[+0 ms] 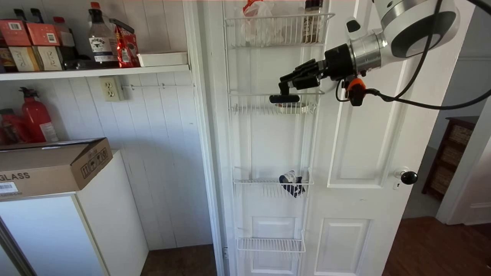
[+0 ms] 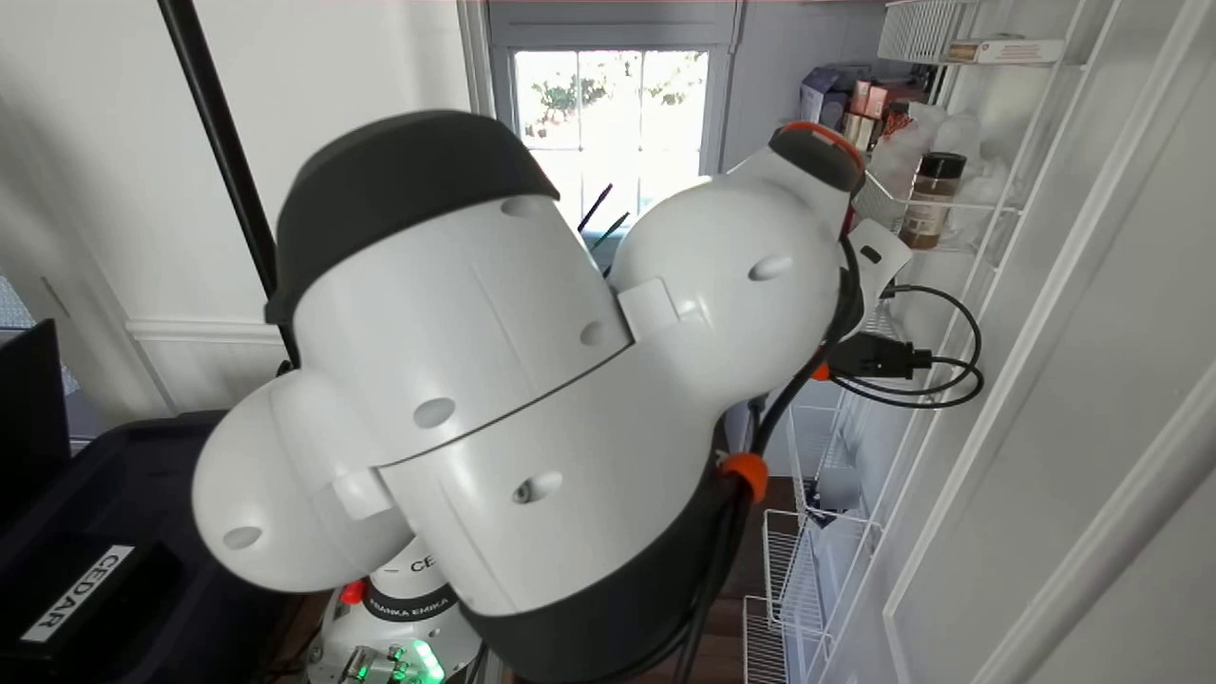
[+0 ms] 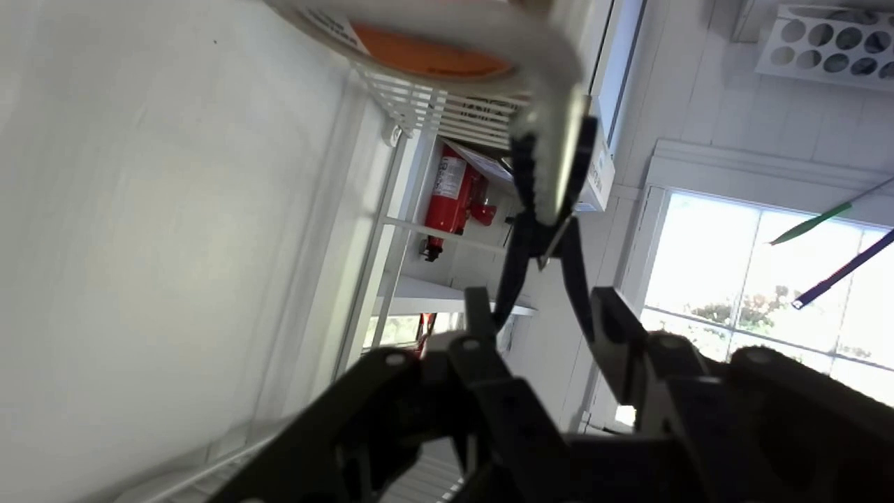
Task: Move the black clip to the top shelf
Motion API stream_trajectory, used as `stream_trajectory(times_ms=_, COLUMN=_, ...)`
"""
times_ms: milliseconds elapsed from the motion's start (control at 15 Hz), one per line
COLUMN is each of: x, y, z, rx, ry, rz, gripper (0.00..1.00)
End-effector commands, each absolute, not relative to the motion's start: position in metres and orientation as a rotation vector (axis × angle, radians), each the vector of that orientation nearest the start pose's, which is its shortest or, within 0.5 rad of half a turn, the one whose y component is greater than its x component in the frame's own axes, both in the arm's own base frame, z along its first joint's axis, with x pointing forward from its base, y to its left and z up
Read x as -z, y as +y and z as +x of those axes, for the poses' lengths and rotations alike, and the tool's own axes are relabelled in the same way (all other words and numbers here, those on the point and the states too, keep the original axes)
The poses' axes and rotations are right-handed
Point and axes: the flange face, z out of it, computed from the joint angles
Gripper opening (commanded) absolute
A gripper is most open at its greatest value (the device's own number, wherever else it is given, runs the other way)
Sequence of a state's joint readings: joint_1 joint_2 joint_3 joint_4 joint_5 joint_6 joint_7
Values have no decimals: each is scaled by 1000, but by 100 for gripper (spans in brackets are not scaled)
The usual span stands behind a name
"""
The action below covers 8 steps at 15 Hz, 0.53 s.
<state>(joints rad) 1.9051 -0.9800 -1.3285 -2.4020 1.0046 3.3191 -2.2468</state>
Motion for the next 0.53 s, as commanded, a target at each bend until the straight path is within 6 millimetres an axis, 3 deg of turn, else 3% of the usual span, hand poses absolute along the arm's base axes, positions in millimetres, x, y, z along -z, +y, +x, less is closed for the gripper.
stream_trajectory(times_ms=0, x=-392, y=140, z=495, rx=1542, ry=-1373, rz=-1829, gripper=60)
stream_trajectory(times_ms=133, x=-392, y=140, z=496, rx=1545, ry=-1367, rz=-1831, gripper=56)
stream_trajectory(times_ms=467, x=-389, y=141, z=494, rx=1527, ry=-1371, rz=-1835, gripper=89)
